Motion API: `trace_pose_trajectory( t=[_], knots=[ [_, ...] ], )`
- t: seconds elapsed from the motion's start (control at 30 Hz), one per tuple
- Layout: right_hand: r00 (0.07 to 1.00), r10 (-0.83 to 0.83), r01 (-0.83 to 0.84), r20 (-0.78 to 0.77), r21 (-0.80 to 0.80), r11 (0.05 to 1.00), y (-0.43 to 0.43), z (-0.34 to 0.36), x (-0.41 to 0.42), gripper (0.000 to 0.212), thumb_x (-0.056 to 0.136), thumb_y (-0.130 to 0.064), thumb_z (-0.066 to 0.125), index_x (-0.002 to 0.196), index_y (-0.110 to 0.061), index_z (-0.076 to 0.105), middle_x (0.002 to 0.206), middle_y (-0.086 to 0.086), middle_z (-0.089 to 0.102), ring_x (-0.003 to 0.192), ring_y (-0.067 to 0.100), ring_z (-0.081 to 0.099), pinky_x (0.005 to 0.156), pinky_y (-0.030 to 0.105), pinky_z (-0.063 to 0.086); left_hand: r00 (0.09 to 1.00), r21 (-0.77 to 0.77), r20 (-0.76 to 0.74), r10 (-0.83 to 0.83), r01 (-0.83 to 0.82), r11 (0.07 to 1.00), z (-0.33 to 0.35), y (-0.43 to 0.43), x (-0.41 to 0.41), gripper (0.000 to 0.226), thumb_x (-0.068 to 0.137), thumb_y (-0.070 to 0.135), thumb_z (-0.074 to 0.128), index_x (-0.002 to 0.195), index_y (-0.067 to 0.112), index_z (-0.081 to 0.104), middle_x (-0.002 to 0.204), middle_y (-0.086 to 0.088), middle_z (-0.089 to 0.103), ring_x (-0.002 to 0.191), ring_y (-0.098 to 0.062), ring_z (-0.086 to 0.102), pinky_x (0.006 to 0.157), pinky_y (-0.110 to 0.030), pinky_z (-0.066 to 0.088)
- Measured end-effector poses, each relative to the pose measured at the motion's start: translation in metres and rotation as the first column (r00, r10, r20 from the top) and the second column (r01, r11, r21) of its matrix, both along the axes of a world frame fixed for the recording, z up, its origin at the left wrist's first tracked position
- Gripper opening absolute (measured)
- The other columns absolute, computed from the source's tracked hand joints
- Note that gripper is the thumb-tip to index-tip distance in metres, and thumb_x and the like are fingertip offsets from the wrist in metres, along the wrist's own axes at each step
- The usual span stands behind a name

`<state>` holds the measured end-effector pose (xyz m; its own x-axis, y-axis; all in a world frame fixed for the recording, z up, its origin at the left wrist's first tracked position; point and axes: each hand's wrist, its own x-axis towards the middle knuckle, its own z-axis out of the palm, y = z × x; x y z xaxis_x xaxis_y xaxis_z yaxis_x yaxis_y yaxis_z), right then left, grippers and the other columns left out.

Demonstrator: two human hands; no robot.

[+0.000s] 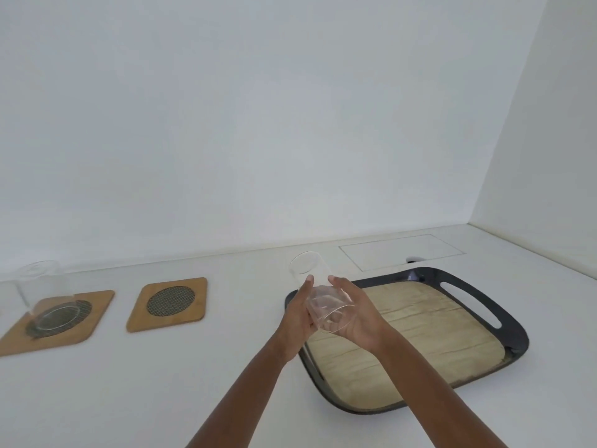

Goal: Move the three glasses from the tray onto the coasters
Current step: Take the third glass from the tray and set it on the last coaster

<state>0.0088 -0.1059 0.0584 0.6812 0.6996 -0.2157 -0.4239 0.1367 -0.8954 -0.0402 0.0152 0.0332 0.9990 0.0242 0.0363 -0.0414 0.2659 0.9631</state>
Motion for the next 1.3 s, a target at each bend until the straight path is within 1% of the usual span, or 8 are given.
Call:
trace_pose_trajectory(
  t=[0.1,0.2,0.53,0.73,0.87,1.03,1.17,1.3],
  knots=[
    [0.98,0.118,-0.1,-0.159,0.116,0.988,0.028,-0.006,-0.012,0.047,0.07,-0.043,0.063,0.1,-0.006,0.065,0.091,0.01,0.07,0.07,0.02,0.068,0.06,0.027,0.056,0.999,-0.137,-0.009,0.038,-0.039,0.99,0.001,0.03,-0.018,0.054,0.082,0.054,0.044,0.093,0.007,0.069,0.093,-0.014,0.071,0.083,-0.024,0.064,0.079,-0.033,0.048],
    [0.935,0.23,-0.161,-0.268,0.256,0.953,0.056,-0.013,-0.024,0.046,0.073,-0.043,0.062,0.1,-0.006,0.055,0.101,0.013,0.064,0.074,0.025,0.066,0.064,0.03,0.056,0.993,-0.293,-0.094,0.074,-0.099,0.951,-0.001,0.059,-0.035,0.054,0.076,0.048,0.058,0.112,0.007,0.053,0.104,-0.017,0.064,0.076,-0.021,0.067,0.066,-0.026,0.055],
    [0.885,0.138,-0.073,-0.444,0.159,0.985,0.141,-0.025,-0.059,0.044,0.084,-0.031,0.053,0.107,0.007,0.055,0.094,0.021,0.064,0.066,0.032,0.07,0.062,0.035,0.06,0.96,-0.283,-0.098,0.263,-0.28,0.917,-0.016,0.139,-0.084,0.086,0.05,0.058,0.081,0.116,0.01,0.053,0.112,-0.009,0.068,0.104,-0.021,0.061,0.092,-0.035,0.047],
    [0.968,-0.069,0.057,-0.241,-0.055,0.997,0.184,-0.033,-0.062,0.037,0.097,-0.026,0.041,0.082,0.002,0.059,0.08,0.018,0.064,0.06,0.026,0.069,0.055,0.029,0.059,0.906,-0.239,-0.012,0.424,-0.414,0.878,-0.015,0.191,-0.094,0.041,0.079,0.031,0.066,0.113,0.01,0.057,0.109,-0.012,0.061,0.1,-0.025,0.063,0.082,-0.03,0.053],
    [0.987,-0.147,0.161,0.07,-0.262,0.952,0.203,-0.046,-0.054,0.031,0.095,-0.019,0.043,0.075,-0.002,0.059,0.07,0.012,0.059,0.061,0.025,0.061,0.054,0.023,0.055,0.843,-0.218,-0.011,0.538,-0.527,0.821,-0.011,0.225,-0.095,0.045,0.073,0.032,0.067,0.109,0.008,0.057,0.099,-0.01,0.063,0.088,-0.021,0.064,0.07,-0.026,0.058],
    [0.719,0.112,0.431,0.686,-0.567,0.702,0.213,-0.078,-0.035,0.025,0.09,-0.012,0.045,0.066,-0.01,0.049,0.074,0.01,0.049,0.074,0.025,0.047,0.065,0.026,0.033,0.77,-0.199,-0.104,0.63,-0.637,0.745,-0.016,0.257,-0.08,0.012,0.079,0.028,0.065,0.082,0.019,0.058,0.078,0.007,0.067,0.088,-0.015,0.063,0.068,-0.021,0.05],
    [0.578,0.302,0.486,0.758,-0.617,0.618,0.215,-0.103,-0.023,0.029,0.092,-0.014,0.044,0.115,-0.002,0.057,0.127,0.011,0.054,0.113,0.026,0.056,0.091,0.028,0.043,0.698,-0.181,-0.18,0.693,-0.716,0.675,-0.02,0.27,-0.064,0.057,0.084,0.018,0.066,0.132,0.002,0.041,0.121,-0.011,0.057,0.119,-0.026,0.054,0.097,-0.035,0.045],
    [0.452,0.43,0.53,0.782,-0.623,0.576,0.219,-0.119,-0.011,0.045,0.095,-0.02,0.038,0.137,-0.006,0.037,0.148,0.005,0.037,0.134,0.02,0.038,0.11,0.029,0.03,0.605,-0.055,-0.175,0.777,-0.794,0.605,-0.029,0.279,-0.047,0.07,0.079,0.014,0.072,0.135,0.002,0.031,0.13,-0.018,0.052,0.117,-0.028,0.053,0.109,-0.046,0.038]
  ],
)
